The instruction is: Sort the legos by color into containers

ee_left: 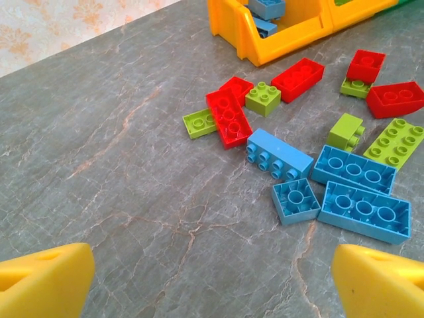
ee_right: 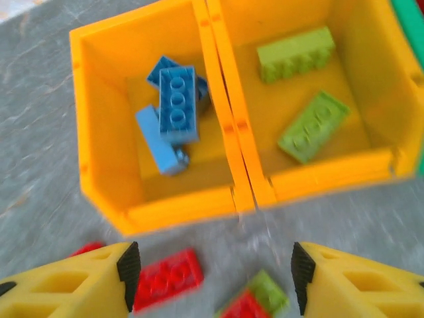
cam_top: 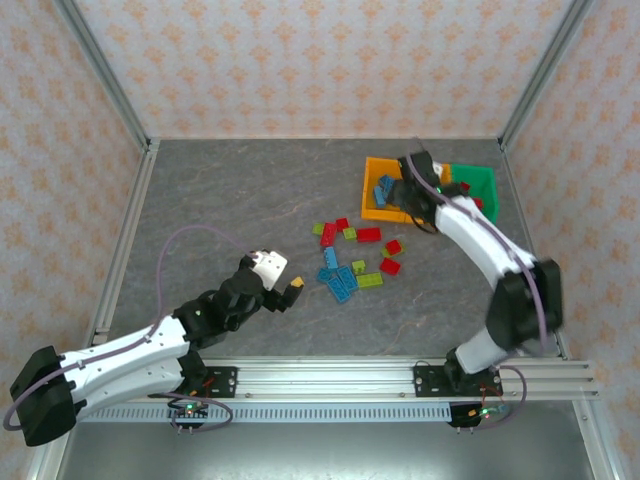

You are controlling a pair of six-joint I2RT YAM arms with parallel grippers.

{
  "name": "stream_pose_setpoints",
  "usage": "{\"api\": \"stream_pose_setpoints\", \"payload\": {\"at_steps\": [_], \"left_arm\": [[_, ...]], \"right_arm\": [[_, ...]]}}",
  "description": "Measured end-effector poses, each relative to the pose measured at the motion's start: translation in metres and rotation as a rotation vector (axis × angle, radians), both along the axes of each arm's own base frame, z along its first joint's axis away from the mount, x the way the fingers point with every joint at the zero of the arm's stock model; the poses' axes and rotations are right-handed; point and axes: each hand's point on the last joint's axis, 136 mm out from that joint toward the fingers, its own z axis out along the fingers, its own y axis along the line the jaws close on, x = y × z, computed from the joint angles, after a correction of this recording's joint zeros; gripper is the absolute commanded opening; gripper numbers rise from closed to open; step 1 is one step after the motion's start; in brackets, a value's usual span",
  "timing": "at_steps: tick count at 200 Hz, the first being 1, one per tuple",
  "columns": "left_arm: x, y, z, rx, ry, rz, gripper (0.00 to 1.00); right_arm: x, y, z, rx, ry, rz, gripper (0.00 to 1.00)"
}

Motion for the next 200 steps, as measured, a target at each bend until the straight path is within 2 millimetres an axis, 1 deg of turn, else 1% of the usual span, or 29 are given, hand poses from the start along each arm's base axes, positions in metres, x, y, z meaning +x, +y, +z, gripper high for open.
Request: {"api": "stream_pose_setpoints", "payload": {"at_steps": [15,31,47,64,99,114,127,167,180,200], "left_arm": [[-0.002,-0.002,0.004,-0.017,-0.004,-0.016,0.93],[-0.005,-0.006,0.009,-0.040,-0.008,-0.043,0.93],[-0.009,-0.009,0.012,-0.062,-0.011,-0.071,0.93],[-0.011,-0.013,0.012,-0.072,-0.006,-0.092,0.93],[-0.011,-0.014,0.007,-0.061,0.010,-0.099,0.94],[-0.011,-0.015,0.004,-0.053,0.016,-0.098,0.93],[-0.011,-0.015,0.003,-0.051,0.018,-0.099,0.94],[-0.011,-0.015,0.003,-0.047,0.017,-0.100,0.93],[-0.011,-0.015,0.002,-0.046,0.018,-0.100,0.93],[-0.011,-0.015,0.002,-0.045,0.018,-0.100,0.94]], "right_arm": [[-0.036,0.002,0.007,0.051,-0.048,0.003,0.71],[-0.066,0.004,0.001,0.092,-0.054,0.012,0.72],[-0.083,0.002,-0.015,0.128,-0.022,-0.001,0.72],[-0.090,0.004,-0.036,0.144,0.040,-0.020,0.72],[-0.088,0.011,-0.078,0.083,0.177,-0.042,0.74],[-0.084,0.014,-0.093,0.058,0.220,-0.036,0.77],[-0.076,0.017,-0.099,0.038,0.241,-0.024,0.78],[-0.043,0.033,-0.107,0.025,0.253,-0.023,0.77],[-0.037,0.034,-0.113,0.025,0.264,-0.035,0.76],[-0.035,0.028,-0.126,0.023,0.292,-0.075,0.71]]}}
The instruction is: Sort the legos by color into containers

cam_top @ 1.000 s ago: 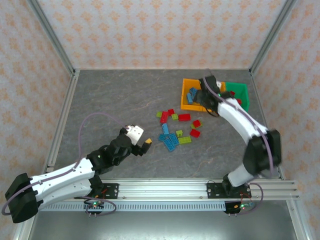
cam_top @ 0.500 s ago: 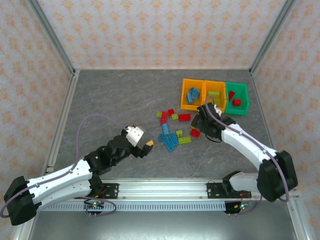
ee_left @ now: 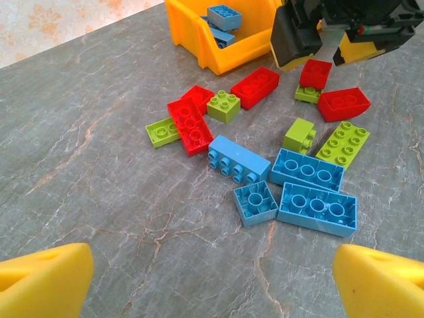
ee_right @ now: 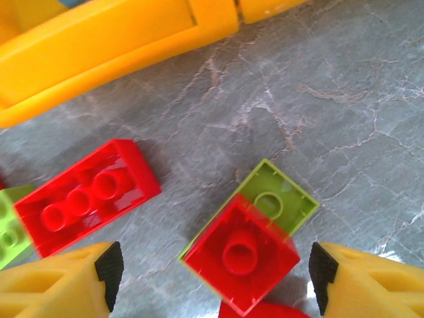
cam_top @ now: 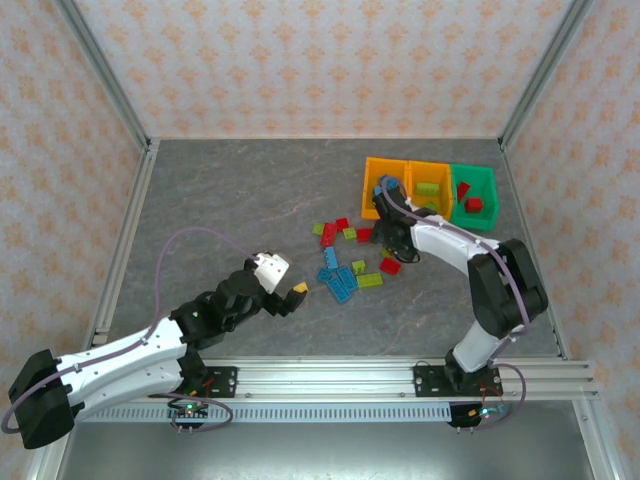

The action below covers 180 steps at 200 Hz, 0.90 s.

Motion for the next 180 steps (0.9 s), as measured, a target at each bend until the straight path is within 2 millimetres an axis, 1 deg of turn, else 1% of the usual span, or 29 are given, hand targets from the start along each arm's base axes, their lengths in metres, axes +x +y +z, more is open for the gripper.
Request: {"api": "stream_pose_setpoints", "payload": {"at_steps": [23,49,76,99,120,132,147,166,180], "left_arm": [[0.000,0.000,0.000,0.002,0.000,0.000,0.94],[0.000,0.000,-0.001,0.004,0.001,-0.001,0.94],[0.000,0.000,-0.004,0.013,0.009,-0.001,0.94],[0.000,0.000,-0.004,0.014,0.010,-0.001,0.93],[0.000,0.000,-0.004,0.015,0.010,-0.001,0.94],[0.000,0.000,-0.004,0.015,0.010,-0.001,0.93],[0.000,0.000,-0.004,0.015,0.010,-0.001,0.94],[0.000,0.000,-0.004,0.015,0.010,-0.001,0.94],[0.000,0.000,-0.005,0.015,0.010,-0.001,0.94]], "right_arm": [[0.000,-0.005,-0.009,-0.005,0.022,-0.038,0.60],[0.002,-0.006,-0.010,0.006,0.014,-0.057,0.45],[0.003,-0.009,-0.008,0.010,-0.006,-0.081,0.35],[0.000,-0.012,-0.007,0.018,-0.015,-0.092,0.32],[-0.009,-0.016,-0.005,0.020,-0.019,-0.092,0.31],[-0.014,-0.019,0.002,0.022,-0.037,-0.095,0.32],[-0.019,-0.024,0.017,0.032,-0.076,-0.100,0.32],[-0.017,-0.033,0.046,0.047,-0.159,-0.126,0.32],[-0.014,-0.047,0.068,0.054,-0.227,-0.165,0.32]]}}
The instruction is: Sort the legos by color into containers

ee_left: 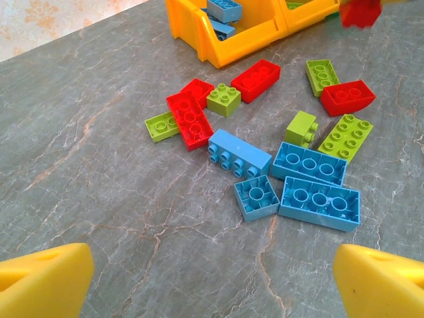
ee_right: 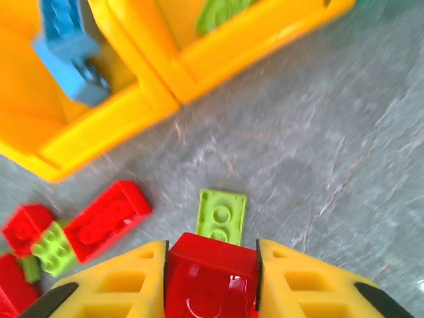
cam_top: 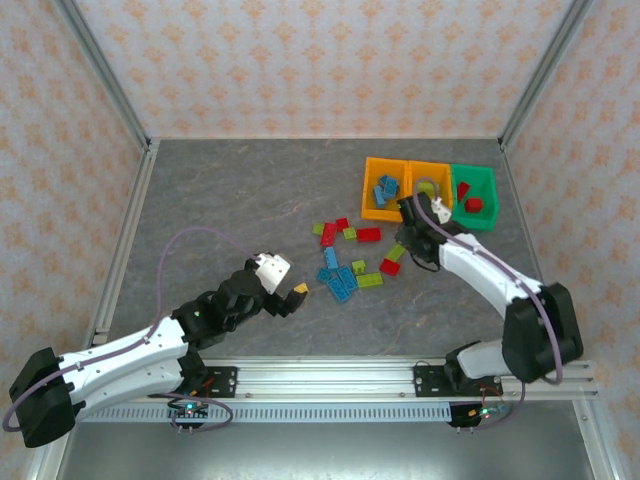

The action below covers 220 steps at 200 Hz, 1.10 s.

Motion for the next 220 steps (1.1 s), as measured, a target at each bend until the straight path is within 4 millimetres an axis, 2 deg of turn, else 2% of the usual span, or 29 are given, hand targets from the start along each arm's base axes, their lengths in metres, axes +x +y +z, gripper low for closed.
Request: {"api": "stream_pose_setpoints", "payload": {"at_steps": [13,32,61,74,89,99,109,117,128,144,161,182,195,220], "left_arm": [[0.000,0.000,-0.001,0.002,0.001,0.000,0.94],[0.000,0.000,-0.002,0.005,0.004,0.000,0.94],[0.000,0.000,-0.002,0.005,0.004,0.000,0.94],[0.000,0.000,-0.002,0.005,0.004,0.000,0.94],[0.000,0.000,-0.002,0.005,0.004,0.000,0.94],[0.000,0.000,-0.002,0.005,0.004,0.001,0.94],[0.001,0.001,-0.002,0.007,0.002,0.004,0.94],[0.001,0.001,-0.002,0.008,0.001,0.007,0.94],[0.001,0.002,-0.002,0.009,0.000,0.011,0.94],[0.002,0.002,-0.001,0.010,-0.002,0.014,0.94],[0.002,0.003,-0.001,0.011,-0.003,0.018,0.94],[0.003,0.004,-0.003,0.018,-0.003,0.026,0.94],[0.005,0.006,-0.006,0.032,0.000,0.040,0.94],[0.009,0.010,-0.013,0.046,0.020,0.083,0.95]], "right_arm": [[0.004,-0.021,0.016,-0.001,-0.045,-0.055,0.32],[0.015,-0.064,0.034,-0.021,-0.085,-0.160,0.32],[0.050,-0.126,0.058,-0.042,-0.116,-0.311,0.31],[0.070,-0.150,0.058,-0.038,-0.111,-0.364,0.31],[0.094,-0.173,0.048,-0.033,-0.082,-0.408,0.33],[0.106,-0.183,0.038,-0.031,-0.057,-0.420,0.40],[0.118,-0.189,0.028,-0.027,-0.029,-0.425,0.54],[0.126,-0.190,0.020,-0.025,-0.008,-0.421,0.62],[0.135,-0.190,0.016,-0.028,0.019,-0.401,0.66],[0.142,-0.186,0.017,-0.012,0.028,-0.381,0.69],[0.138,-0.179,0.021,0.011,0.023,-0.360,0.69],[0.109,-0.161,0.026,0.053,0.023,-0.320,0.70],[0.087,-0.143,0.034,0.073,0.008,-0.272,0.71],[0.043,-0.079,0.067,0.118,-0.071,-0.072,0.72]]}}
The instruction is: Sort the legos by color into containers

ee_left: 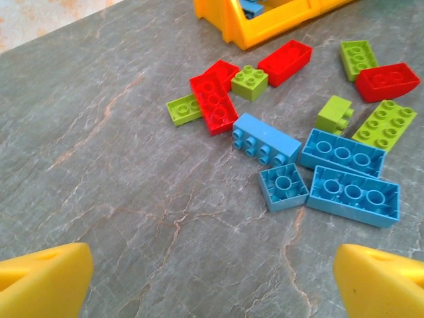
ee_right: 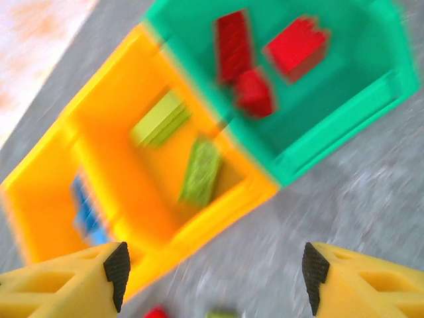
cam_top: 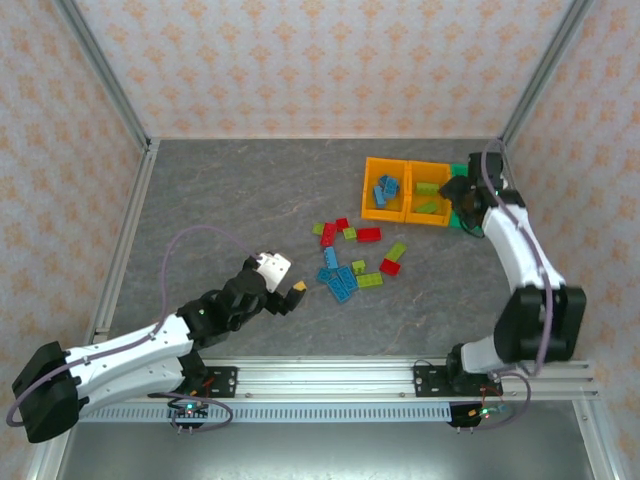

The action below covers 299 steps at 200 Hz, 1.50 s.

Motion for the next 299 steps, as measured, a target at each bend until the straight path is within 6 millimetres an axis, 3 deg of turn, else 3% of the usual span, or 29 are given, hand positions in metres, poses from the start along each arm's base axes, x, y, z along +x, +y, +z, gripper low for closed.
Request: {"api": "stream_pose_setpoints", "payload": {"at_steps": [25,47,76,107,140,173,211,242,256,299], "left_arm": [[0.004,0.002,0.006,-0.057,0.038,0.072,0.97],[0.008,0.000,0.024,-0.179,0.081,0.143,1.00],[0.013,-0.011,0.036,-0.299,0.188,0.229,0.98],[0.024,-0.033,0.023,-0.369,0.349,0.337,0.88],[0.042,-0.059,-0.015,-0.361,0.505,0.484,0.77],[0.072,-0.082,-0.042,-0.294,0.546,0.577,0.67],[0.107,-0.095,-0.075,-0.258,0.595,0.636,0.63],[0.112,-0.096,-0.105,-0.205,0.642,0.659,0.55],[0.111,-0.095,-0.115,-0.180,0.650,0.668,0.46],[0.110,-0.091,-0.113,-0.176,0.659,0.676,0.24]], "right_arm": [[-0.044,0.062,0.030,0.034,-0.095,0.244,0.74],[-0.087,0.109,0.039,0.048,-0.114,0.452,0.75],[-0.130,0.152,0.025,0.086,-0.052,0.653,0.76],[-0.157,0.184,0.004,0.083,0.043,0.785,0.76],[-0.157,0.183,-0.009,0.053,0.079,0.765,0.76],[-0.159,0.174,-0.024,0.023,0.112,0.725,0.77],[-0.159,0.166,-0.024,0.007,0.092,0.690,0.78],[-0.161,0.162,-0.024,0.006,0.084,0.674,0.78],[-0.161,0.161,-0.024,0.001,0.083,0.670,0.78],[-0.159,0.159,-0.024,-0.006,0.081,0.658,0.78]]}}
